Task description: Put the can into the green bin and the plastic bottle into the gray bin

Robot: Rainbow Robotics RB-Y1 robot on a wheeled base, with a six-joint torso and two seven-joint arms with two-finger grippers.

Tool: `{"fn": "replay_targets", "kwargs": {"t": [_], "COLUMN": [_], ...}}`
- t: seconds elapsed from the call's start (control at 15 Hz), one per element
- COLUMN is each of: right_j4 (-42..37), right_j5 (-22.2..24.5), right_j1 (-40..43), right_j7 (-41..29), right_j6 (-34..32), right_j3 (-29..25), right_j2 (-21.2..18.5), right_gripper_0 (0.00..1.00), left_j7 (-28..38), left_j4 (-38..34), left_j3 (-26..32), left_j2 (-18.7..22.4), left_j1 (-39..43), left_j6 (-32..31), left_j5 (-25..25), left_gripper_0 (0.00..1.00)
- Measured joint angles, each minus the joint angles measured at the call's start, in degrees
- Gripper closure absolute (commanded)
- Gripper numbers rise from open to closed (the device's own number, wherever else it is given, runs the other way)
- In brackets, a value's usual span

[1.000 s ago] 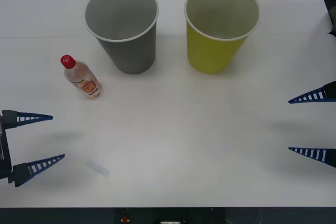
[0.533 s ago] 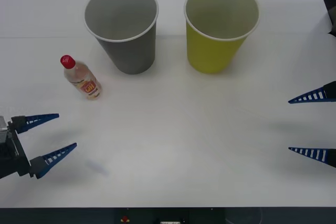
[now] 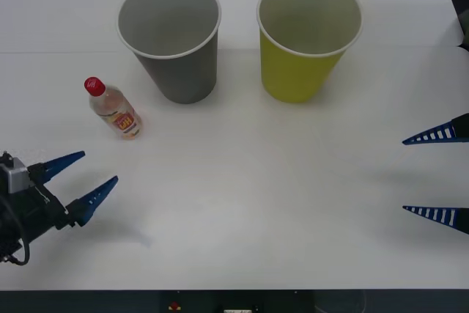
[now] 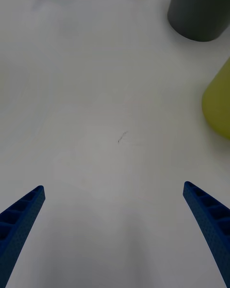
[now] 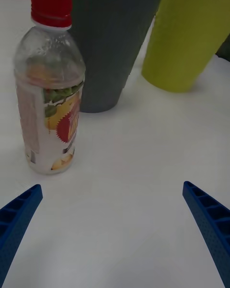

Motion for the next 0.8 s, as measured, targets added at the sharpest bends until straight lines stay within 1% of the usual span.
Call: {"fn": "replay_targets", "kwargs": {"t": [0.27, 0.47, 0.6, 0.8], "right_j4": [0.0, 0.0, 0.0, 0.0], "right_j5": [0.0, 0.0, 0.0, 0.0], "right_j1": [0.0, 0.0, 0.0, 0.0], "right_j7": [0.0, 0.0, 0.0, 0.0], "right_j6": [0.0, 0.0, 0.0, 0.0], "right_j3": [0.0, 0.0, 0.0, 0.0], "right_j2": [0.0, 0.0, 0.0, 0.0], "right_gripper_0": [0.00, 0.00, 0.00, 0.00], "left_j7": [0.0, 0.0, 0.1, 0.0], "left_j4": [0.0, 0.0, 0.6, 3.6], "left_j3": [-0.2, -2.9, -3.9, -4.3], "left_j2": [-2.9, -3.1, -3.1, -3.1], "left_j1": [0.6, -0.4, -1.8, -4.8], "left_j6": [8.6, 14.2, 16.1, 17.0], "left_j5": [1.2, 3.8, 4.6, 4.6], "left_gripper_0": [0.00, 0.00, 0.00, 0.00]}}
